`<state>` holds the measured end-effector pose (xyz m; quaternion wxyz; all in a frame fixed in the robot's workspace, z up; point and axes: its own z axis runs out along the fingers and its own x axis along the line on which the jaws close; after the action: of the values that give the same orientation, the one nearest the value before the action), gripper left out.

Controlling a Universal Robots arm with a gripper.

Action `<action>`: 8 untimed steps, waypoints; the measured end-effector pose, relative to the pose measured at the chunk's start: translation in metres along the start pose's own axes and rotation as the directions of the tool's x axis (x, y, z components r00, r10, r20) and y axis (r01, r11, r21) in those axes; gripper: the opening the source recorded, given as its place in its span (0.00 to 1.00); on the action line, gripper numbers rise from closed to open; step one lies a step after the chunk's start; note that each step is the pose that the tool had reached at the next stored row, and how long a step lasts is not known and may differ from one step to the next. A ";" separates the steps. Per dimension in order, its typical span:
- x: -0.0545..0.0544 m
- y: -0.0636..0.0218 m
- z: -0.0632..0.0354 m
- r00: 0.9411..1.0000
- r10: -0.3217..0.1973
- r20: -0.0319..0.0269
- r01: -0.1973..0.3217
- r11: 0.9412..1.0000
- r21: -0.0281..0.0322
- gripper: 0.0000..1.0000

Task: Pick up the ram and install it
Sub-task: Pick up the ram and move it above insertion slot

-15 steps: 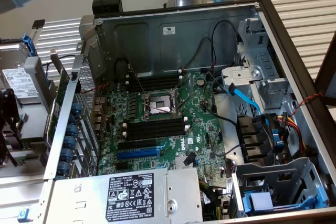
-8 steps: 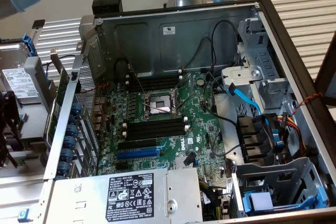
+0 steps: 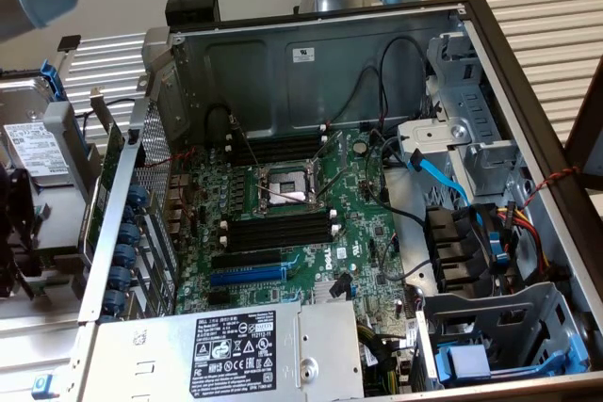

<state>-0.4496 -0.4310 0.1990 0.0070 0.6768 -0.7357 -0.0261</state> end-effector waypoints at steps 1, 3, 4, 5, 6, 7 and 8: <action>0.000 0.0000 0.0002 1.000 0.000 0.000 0.000 1.000 -0.001 0.34; 0.000 0.0000 0.0006 1.000 0.000 0.001 0.000 1.000 -0.001 0.22; 0.000 -0.0001 0.0007 1.000 0.000 0.002 0.000 1.000 -0.001 0.22; 0.000 0.0000 0.0008 1.000 0.001 0.002 -0.001 1.000 -0.002 0.16; 0.000 0.0000 0.0009 1.000 0.001 0.003 -0.001 1.000 -0.002 0.13; 0.000 0.0000 0.0010 1.000 0.002 0.004 -0.002 1.000 -0.002 0.13; 0.000 0.0001 0.0010 1.000 0.002 0.005 -0.002 1.000 -0.002 0.13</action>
<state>-0.4498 -0.4310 0.1979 0.0059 0.6758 -0.7365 -0.0285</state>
